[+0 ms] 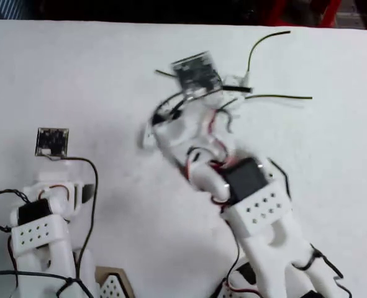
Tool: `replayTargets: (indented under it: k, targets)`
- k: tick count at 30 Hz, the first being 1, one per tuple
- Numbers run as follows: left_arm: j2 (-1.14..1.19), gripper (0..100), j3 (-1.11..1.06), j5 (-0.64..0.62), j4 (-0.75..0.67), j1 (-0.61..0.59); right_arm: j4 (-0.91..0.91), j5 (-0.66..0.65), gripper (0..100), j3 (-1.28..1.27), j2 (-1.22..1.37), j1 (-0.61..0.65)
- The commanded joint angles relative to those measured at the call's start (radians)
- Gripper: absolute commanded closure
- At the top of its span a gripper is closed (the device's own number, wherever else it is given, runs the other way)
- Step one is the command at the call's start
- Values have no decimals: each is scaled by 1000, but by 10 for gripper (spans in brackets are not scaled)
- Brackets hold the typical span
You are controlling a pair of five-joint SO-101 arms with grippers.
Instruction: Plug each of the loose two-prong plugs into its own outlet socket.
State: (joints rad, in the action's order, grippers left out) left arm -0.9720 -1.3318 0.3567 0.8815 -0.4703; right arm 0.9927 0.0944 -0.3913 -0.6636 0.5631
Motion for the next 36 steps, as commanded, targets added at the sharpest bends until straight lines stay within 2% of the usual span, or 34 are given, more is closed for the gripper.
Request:
replayTargets:
  k: [1, 8, 14, 18, 24, 30, 32, 36]
  targets:
    - [-21, 695, 0, -2, -17, -8, 1, 0, 982, 87, -54, -97]
    - [-21, 695, 0, -2, -17, -8, -21, -2, 981, 132, -35, -294]
    - [-21, 695, -2, -2, -15, -8, -87, -20, 981, 132, 96, -438]
    - [-21, 695, -2, -2, -15, -8, -162, -114, 981, 132, 255, -499]
    - [-21, 695, -2, -2, -15, -8, -308, -137, 981, 135, 506, -584]
    - [-21, 695, -2, -2, -15, -8, -444, -252, 981, 141, 720, -630]
    - [-21, 695, -2, -2, -15, -8, -447, -256, 964, 166, 777, -636]
    - [-21, 695, -2, -2, -15, -8, -361, -249, 868, 258, 858, -644]
